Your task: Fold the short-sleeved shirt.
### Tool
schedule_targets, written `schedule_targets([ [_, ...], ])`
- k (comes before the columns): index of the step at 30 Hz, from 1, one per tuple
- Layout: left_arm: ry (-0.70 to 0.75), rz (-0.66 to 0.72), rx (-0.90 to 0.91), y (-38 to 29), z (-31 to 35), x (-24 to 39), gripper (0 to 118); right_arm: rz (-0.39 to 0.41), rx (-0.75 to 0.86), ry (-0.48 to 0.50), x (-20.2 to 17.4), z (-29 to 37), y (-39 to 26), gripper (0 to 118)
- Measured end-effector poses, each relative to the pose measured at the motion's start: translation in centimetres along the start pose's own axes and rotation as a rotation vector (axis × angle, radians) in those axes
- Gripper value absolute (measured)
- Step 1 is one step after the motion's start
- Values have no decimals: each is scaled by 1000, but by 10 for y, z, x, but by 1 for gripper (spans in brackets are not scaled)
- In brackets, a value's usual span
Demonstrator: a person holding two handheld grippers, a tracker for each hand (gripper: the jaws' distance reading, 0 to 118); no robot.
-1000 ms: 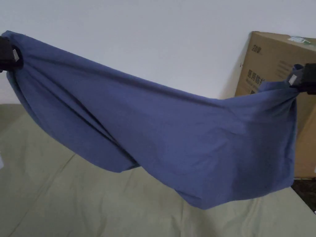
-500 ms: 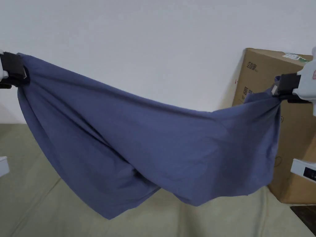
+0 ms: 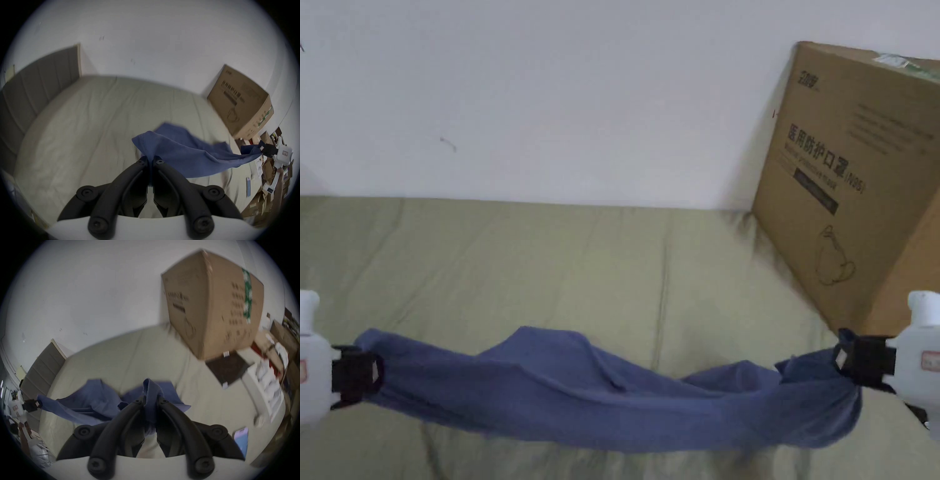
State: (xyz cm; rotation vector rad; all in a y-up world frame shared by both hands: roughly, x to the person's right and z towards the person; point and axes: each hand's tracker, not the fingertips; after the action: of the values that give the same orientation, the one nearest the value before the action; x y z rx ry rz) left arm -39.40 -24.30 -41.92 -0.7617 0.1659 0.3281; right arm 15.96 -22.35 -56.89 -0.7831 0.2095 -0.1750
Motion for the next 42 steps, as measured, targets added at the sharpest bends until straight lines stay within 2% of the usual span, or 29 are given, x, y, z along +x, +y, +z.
schedule_targets([
  [4, 37, 27, -109, -73, 8, -23, 5, -100, -85, -4, 18, 9, -68, 11],
  [9, -2, 98, -155, -134, 49, -30, 5, -164, -111, -6, 30, 36, -119, 11],
  [13, -3, 161, -142, -170, 75, -59, 5, -173, -127, -8, 31, 66, -156, 11],
  [18, 42, 213, -180, -219, 101, -83, 5, -113, -201, -52, 26, 86, -212, 11],
  [23, 49, 315, -282, -267, 93, -92, 5, -126, -299, -84, 35, 65, -264, 12],
  [24, 36, 351, -280, -273, 93, -83, 6, -126, -309, -103, 35, 60, -270, 16],
  [25, 38, 378, -287, -277, 91, -82, 18, -124, -311, -116, 36, 56, -275, 35],
  [26, 60, 390, -307, -280, 91, -83, 37, -120, -312, -119, 39, 54, -279, 53],
  [28, 16, 435, -237, -281, 107, -78, 53, -124, -300, -92, 41, 63, -271, 64],
  [30, 33, 450, -219, -273, 131, -76, 70, -123, -286, -47, 39, 84, -263, 85],
  [31, 42, 446, -163, -268, 148, -76, 71, -124, -235, -1, 38, 101, -257, 92],
  [33, 72, 415, -54, -267, 173, -97, 74, -122, -103, 27, 34, 138, -250, 96],
  [35, 118, 370, 49, -259, 201, -92, 83, -125, -5, 51, 31, 167, -250, 108],
  [36, 142, 362, 90, -253, 212, -85, 79, -124, 10, 56, 31, 174, -252, 109],
  [37, 161, 371, 100, -250, 217, -82, 59, -134, -21, 31, 30, 177, -253, 106],
  [38, 153, 377, 101, -247, 218, -81, 20, -153, -67, 6, 27, 179, -255, 88],
  [39, 121, 385, 95, -243, 216, -80, 0, -158, -91, 22, 25, 179, -258, 41],
  [40, 104, 438, 105, -242, 210, -82, 0, -160, -75, 24, 24, 178, -262, 0],
  [42, -75, 437, 69, -231, 196, -77, 0, -185, -67, -25, 11, 177, -269, 0],
])
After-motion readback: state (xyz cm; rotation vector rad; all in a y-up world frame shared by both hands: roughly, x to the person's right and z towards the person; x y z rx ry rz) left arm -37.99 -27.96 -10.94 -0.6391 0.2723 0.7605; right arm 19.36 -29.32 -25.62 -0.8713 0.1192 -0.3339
